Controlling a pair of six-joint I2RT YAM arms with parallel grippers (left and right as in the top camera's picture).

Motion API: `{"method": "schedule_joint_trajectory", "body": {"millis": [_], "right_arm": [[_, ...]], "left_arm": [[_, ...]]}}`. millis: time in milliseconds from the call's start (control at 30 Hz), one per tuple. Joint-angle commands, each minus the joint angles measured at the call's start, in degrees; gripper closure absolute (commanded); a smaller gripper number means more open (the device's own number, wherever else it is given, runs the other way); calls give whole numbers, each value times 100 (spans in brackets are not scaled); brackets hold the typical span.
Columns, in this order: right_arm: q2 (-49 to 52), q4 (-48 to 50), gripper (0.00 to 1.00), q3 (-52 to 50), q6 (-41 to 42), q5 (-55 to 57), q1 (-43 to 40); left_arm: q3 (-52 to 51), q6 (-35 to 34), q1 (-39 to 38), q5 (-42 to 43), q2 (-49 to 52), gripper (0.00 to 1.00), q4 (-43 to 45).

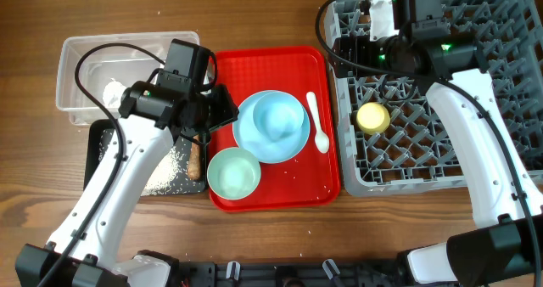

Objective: Sort waste into correct bins and load items into the dishwasher rack
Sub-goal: 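Move the right gripper left over the blue bowl on the plate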

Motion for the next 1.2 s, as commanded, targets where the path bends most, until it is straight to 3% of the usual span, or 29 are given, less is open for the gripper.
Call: {"method": "schedule_joint_trajectory", "body": {"millis": [0, 100, 267, 533, 567, 633, 767, 1000, 1167], "right_arm": [[13, 52, 0, 55, -59, 120, -9], [13, 107, 0, 55, 39, 48, -9], [13, -374, 0, 52, 1930, -994, -9], [13, -632, 0, 52, 1840, -1434, -9], [13, -748, 3, 52, 1633, -1668, -7], [13, -1082, 44, 52, 1056, -2212, 11], [13, -1296, 82, -2, 973, -2109, 212], [39, -955, 96, -22, 997, -1235, 815], [39, -984, 96, -22, 994, -243, 872]], "left_arm": [[59, -7, -15, -361, 81, 64, -57], [59, -7, -9, -660, 79, 65, -245], [59, 149, -11, -678, 79, 66, -326], [57, 219, -11, -673, 79, 66, -605], [57, 256, -11, -675, 79, 66, -608], [59, 256, -11, -673, 79, 66, -608], [57, 256, -11, -675, 79, 66, -605], [59, 254, -11, -745, 79, 66, -313], [59, 254, -11, -1023, 79, 66, -90]]}}
